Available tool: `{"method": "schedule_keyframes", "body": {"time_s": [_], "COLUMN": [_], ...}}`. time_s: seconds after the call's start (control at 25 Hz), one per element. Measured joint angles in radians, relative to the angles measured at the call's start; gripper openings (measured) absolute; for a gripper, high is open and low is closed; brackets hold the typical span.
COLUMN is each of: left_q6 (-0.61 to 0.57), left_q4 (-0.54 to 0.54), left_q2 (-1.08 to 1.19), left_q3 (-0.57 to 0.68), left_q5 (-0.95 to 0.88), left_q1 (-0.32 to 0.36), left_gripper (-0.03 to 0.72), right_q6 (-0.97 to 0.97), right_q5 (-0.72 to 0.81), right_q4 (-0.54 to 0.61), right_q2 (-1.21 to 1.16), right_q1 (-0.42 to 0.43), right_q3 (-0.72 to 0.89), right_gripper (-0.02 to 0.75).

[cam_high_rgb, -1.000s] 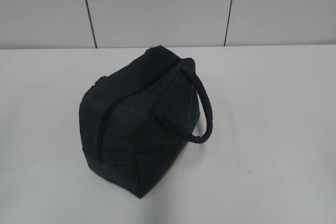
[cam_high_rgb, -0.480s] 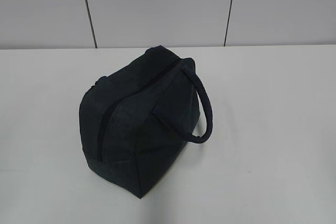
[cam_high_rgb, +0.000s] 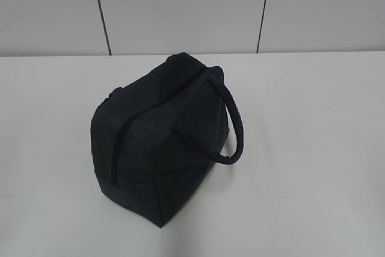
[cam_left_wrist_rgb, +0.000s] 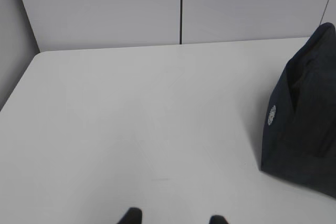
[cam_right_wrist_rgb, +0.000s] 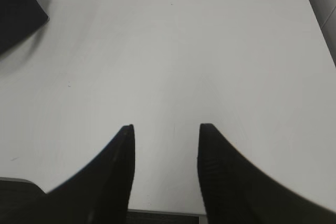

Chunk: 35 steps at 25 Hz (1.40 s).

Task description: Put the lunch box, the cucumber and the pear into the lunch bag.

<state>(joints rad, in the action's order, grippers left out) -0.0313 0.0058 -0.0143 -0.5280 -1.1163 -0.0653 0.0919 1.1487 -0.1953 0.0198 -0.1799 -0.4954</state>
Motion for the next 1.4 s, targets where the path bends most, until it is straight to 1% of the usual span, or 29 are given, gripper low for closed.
{"method": "schedule_keyframes", "body": {"time_s": [1.4], "left_q6": [0.000], "left_q4": [0.000], "left_q2": [0.000], "left_q3": [0.000], "left_q5": [0.000], "left_q1": [0.000], "left_gripper": [0.239], "right_q6": [0.000], "right_q5": [0.000], "right_q4": [0.000], "right_q2": [0.000], "right_q1": [0.000], "right_q3": [0.000], "right_gripper": [0.317]}}
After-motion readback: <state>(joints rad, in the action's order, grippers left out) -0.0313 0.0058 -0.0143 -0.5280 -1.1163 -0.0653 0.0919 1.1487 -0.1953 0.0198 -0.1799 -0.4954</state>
